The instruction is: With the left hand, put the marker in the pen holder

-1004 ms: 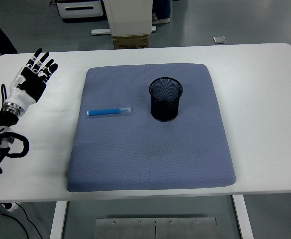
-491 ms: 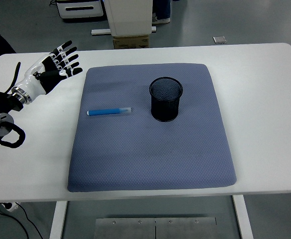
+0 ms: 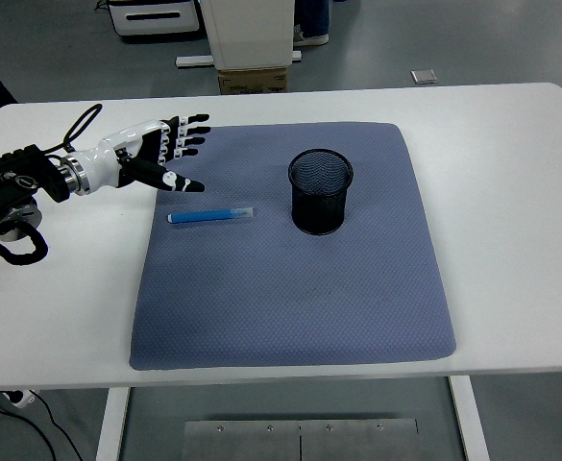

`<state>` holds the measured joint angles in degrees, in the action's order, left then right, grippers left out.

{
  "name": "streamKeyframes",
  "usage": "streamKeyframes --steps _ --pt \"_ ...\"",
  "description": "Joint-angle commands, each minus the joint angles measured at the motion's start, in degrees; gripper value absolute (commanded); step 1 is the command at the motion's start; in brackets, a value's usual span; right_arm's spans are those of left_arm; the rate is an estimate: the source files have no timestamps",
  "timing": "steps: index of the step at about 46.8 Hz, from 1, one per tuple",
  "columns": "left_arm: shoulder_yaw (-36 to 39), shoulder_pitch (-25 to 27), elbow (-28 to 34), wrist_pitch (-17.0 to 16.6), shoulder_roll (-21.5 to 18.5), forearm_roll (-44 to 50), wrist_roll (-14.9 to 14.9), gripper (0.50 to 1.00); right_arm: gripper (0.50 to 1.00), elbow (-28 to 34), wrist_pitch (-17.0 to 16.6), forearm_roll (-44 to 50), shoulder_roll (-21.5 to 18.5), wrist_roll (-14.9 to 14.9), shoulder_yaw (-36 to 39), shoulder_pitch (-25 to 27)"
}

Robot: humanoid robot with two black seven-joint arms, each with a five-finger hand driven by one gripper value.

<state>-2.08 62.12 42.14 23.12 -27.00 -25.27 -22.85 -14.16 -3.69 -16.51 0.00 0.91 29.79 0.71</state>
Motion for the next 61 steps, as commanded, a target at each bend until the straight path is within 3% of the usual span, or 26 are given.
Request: streamKeyframes --steps 1,19,30,41,52,61 --pt "0.15 0.72 1.27 -0.01 -0.42 -3.90 0.00 1.000 1.000 0.01 0.00 -0.01 0.00 -0.03 0.00 0.00" --pt "5.68 6.08 2.50 -3.52 -0.87 -21.75 0.00 1.000 1.000 0.01 0.00 -0.01 0.00 -0.03 0.00 0.00" --pt "7.88 8.98 2.59 -2.73 -1.48 -20.79 0.00 1.000 1.000 0.01 0.00 -0.01 0.00 -0.03 0.00 0.00" --pt "7.97 8.98 2.68 -0.45 -1.57 -12.26 0.00 1.000 1.000 0.01 0.00 -0.01 0.00 -0.03 0.00 0.00" --pt "8.50 9.15 4.61 -0.27 -1.83 -12.79 -0.62 1.000 1.000 0.01 0.00 -0.01 0.00 -0.03 0.00 0.00" --pt "16.06 12.67 4.79 -0.62 -1.22 -16.57 -0.27 1.000 1.000 0.01 0.00 -0.01 0.00 -0.03 0.00 0.00"
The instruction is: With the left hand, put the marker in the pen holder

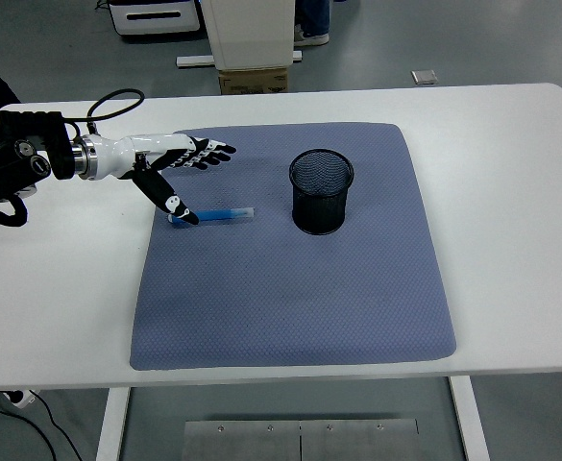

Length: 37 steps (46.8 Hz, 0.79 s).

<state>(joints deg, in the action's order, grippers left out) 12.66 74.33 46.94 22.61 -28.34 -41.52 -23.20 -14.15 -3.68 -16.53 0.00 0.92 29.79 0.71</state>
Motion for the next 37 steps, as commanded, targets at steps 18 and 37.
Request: streamKeyframes --steps 18,37 --pt "1.67 0.90 -0.01 -0.20 0.65 -8.39 0.35 1.000 1.000 0.00 -0.01 0.00 0.00 0.05 0.00 0.00" --pt "1.75 2.31 -0.19 -0.46 3.11 -13.06 0.53 1.000 1.000 0.00 -0.01 0.00 0.00 0.05 0.00 0.00"
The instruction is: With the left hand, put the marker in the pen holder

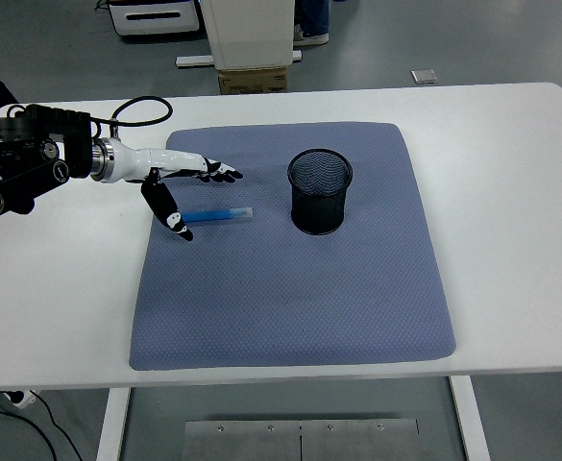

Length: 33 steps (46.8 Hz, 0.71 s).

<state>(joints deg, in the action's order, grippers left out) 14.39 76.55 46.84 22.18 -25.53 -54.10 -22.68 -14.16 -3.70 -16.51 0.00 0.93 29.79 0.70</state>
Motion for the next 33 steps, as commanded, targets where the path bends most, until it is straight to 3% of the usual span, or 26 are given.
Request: streamKeyframes --steps 1,8,27,33 --pt "0.03 0.09 -0.08 -0.03 0.65 -0.65 0.00 1.000 1.000 0.01 0.01 -0.01 0.00 0.04 0.00 0.00" --pt "0.03 1.23 -0.34 0.23 2.24 -0.83 0.09 1.000 1.000 0.01 0.01 -0.01 0.00 -0.05 0.00 0.00" --pt "5.56 4.13 -0.43 0.23 3.56 -0.83 4.92 1.000 1.000 0.01 0.01 -0.01 0.00 -0.05 0.00 0.00" --pt "5.65 4.31 -0.43 0.41 4.44 -0.83 5.19 1.000 1.000 0.01 0.01 -0.01 0.00 0.04 0.00 0.00"
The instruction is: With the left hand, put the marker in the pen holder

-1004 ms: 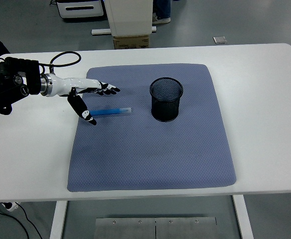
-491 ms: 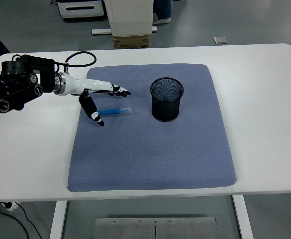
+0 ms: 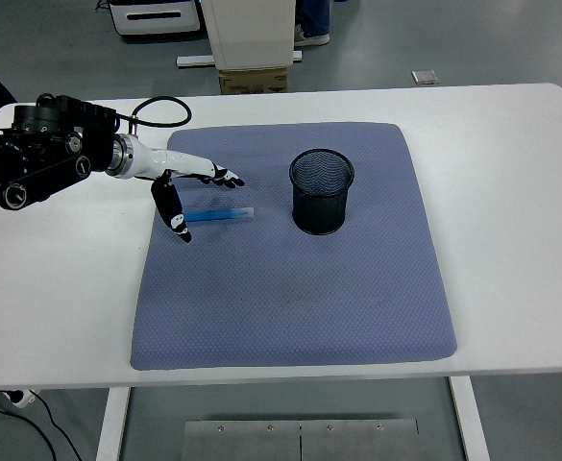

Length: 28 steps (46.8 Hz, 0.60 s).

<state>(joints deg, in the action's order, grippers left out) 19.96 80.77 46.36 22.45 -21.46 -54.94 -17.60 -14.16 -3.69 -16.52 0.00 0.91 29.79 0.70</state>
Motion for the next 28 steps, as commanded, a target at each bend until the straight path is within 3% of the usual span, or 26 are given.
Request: streamKeyframes --steps 1,8,18,28 --pt "0.08 0.09 0.04 0.13 0.37 0.01 0.11 1.000 1.000 0.00 0.00 0.00 0.00 -0.03 0.00 0.01" --pt "1.22 0.79 0.04 0.31 0.37 0.01 1.95 1.000 1.000 0.00 0.00 0.00 0.00 0.06 0.00 0.01" --pt "1.31 1.67 0.13 3.03 0.45 0.10 2.13 1.000 1.000 0.00 0.00 0.00 0.00 -0.03 0.00 0.01" --pt "1.75 1.67 0.13 3.21 1.07 0.10 2.22 1.000 1.000 0.00 0.00 0.00 0.00 0.06 0.00 0.01"
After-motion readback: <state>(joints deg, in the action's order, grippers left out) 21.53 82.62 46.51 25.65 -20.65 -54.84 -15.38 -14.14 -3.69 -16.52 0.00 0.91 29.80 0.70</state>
